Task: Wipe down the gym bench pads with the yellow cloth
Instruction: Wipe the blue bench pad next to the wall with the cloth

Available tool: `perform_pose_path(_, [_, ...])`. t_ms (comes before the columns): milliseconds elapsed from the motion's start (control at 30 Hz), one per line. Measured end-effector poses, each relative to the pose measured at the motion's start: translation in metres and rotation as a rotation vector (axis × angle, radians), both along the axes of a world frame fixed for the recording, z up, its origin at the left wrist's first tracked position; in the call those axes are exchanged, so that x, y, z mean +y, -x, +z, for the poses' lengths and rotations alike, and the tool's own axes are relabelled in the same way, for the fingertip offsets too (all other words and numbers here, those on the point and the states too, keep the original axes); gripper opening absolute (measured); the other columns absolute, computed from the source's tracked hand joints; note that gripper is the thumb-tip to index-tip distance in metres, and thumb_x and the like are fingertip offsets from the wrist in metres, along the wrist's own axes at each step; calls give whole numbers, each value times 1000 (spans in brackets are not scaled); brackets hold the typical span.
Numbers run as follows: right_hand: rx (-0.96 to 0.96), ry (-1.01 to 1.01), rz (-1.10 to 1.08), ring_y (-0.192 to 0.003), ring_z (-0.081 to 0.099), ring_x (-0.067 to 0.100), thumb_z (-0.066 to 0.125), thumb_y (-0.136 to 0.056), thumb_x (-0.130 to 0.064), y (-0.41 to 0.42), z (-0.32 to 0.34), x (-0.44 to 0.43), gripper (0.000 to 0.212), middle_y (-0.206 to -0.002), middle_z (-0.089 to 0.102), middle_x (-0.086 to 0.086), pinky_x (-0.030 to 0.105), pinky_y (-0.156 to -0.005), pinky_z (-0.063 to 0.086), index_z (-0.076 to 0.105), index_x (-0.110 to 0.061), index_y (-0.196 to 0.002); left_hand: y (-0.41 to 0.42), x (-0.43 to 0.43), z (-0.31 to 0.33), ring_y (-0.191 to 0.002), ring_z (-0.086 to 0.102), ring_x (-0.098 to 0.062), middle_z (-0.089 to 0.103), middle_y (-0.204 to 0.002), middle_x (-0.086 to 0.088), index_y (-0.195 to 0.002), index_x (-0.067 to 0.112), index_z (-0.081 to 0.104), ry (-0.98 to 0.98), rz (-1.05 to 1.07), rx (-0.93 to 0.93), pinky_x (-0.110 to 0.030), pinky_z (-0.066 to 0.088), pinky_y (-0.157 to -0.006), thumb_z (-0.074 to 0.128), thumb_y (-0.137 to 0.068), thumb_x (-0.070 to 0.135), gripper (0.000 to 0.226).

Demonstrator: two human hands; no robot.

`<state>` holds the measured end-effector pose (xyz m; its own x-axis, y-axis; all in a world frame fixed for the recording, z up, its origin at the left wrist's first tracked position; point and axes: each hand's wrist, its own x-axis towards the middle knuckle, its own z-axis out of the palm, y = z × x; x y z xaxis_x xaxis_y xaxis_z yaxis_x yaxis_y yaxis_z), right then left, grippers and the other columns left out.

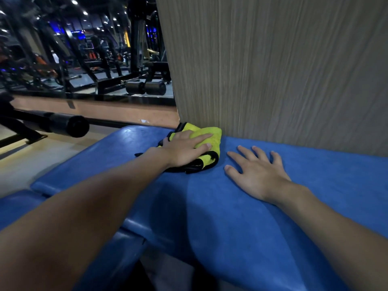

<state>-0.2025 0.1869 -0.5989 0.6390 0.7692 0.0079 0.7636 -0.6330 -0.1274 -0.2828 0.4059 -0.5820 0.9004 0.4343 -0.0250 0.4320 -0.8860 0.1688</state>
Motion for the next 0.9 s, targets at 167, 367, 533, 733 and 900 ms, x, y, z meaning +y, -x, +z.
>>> perform_pose_path(167, [16, -2, -11, -153, -1, 20, 13, -95, -67, -1, 2, 1, 63, -166, 6, -12, 56, -119, -2, 16, -44, -154, 58, -16, -2, -153, 3, -20, 11, -167, -2, -145, 68, 10, -6, -53, 6, -64, 7, -117, 12, -84, 81, 62])
perform_pose_path(367, [25, 46, -27, -153, 2, 21, 16, -97, -66, 3, 10, 1, 62, -166, 7, -11, 56, -119, 0, 18, -43, -154, 121, -25, -8, -151, 5, -14, 19, -162, 4, -138, 75, 4, -21, -125, -32, -63, 12, -116, 4, -74, 86, 65])
perform_pose_path(533, [-33, 43, -15, -149, 19, 19, 28, -98, -61, 1, 28, 16, 55, -160, 28, -11, 63, -115, 5, 34, -39, -148, 149, -30, -11, -150, 4, -10, 16, -162, 7, -139, 74, 4, -43, -130, -28, -59, 11, -118, 5, -76, 82, 64])
perform_pose_path(733, [-1, 17, 10, -152, 4, 19, 23, -100, -60, -1, 20, 37, 58, -165, 11, -12, 58, -119, 0, 19, -40, -155, 142, -24, -8, -150, 5, -9, 17, -162, 8, -141, 72, 9, -29, -141, -31, -60, 11, -117, 6, -74, 83, 68])
perform_pose_path(900, [7, 19, 11, -153, -1, 18, 15, -100, -59, -4, 4, 39, 59, -166, 5, -11, 57, -119, -2, 16, -40, -155, 109, -2, -11, -149, 7, -6, 20, -160, 10, -141, 72, 12, -2, -160, -82, -59, 11, -117, 9, -75, 82, 67])
